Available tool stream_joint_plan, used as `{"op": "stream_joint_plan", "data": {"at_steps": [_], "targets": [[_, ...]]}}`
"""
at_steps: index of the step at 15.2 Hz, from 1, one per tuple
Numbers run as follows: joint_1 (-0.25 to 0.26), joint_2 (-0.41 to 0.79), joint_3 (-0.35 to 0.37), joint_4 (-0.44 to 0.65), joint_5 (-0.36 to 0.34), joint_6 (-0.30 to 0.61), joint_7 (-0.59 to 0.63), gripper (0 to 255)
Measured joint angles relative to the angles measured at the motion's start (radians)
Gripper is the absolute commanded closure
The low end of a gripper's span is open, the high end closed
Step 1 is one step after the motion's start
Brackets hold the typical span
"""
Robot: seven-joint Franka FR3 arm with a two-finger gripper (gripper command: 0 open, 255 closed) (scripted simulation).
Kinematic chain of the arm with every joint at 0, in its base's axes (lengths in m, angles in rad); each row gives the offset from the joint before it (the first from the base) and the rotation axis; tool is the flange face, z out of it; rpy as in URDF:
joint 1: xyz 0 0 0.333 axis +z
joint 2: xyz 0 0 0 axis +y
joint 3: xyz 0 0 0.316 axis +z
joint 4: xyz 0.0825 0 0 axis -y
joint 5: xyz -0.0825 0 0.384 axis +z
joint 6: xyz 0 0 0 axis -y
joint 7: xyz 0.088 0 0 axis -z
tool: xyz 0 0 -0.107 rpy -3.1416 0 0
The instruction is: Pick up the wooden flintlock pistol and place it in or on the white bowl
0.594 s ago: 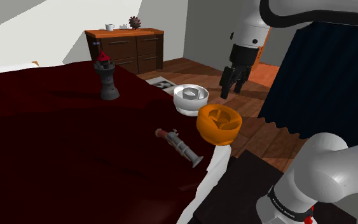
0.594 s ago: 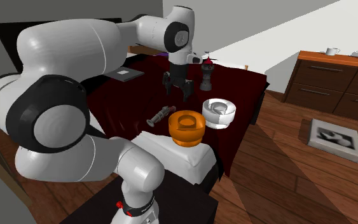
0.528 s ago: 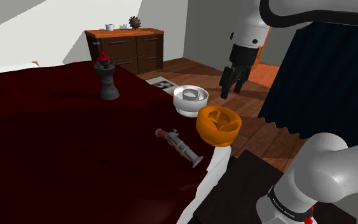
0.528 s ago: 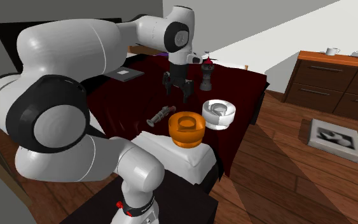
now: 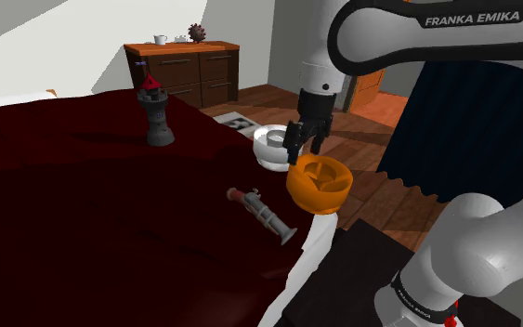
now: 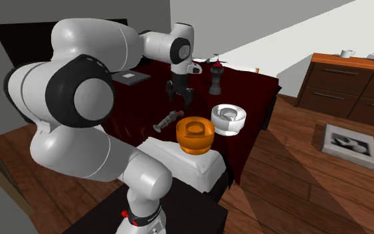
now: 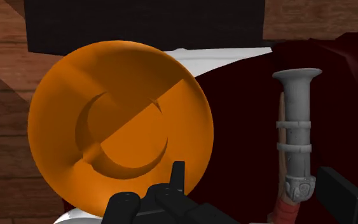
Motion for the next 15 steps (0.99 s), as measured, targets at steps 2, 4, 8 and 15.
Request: {"op": "stream_joint_plan", "data": {"at_steps": [2,4,8,15], "targets": [[0.008,0.049,0.033,-0.014,0.012,0.058,0.029,0],[0.016,0.108,0.07,0.001,0.02,0.101,0.067,0],[0.025,0.24,0.131,0.045,0.019,0.181,0.133,0],[0.035,0.349,0.18,0.029,0.012,0.298,0.185,0]]}}
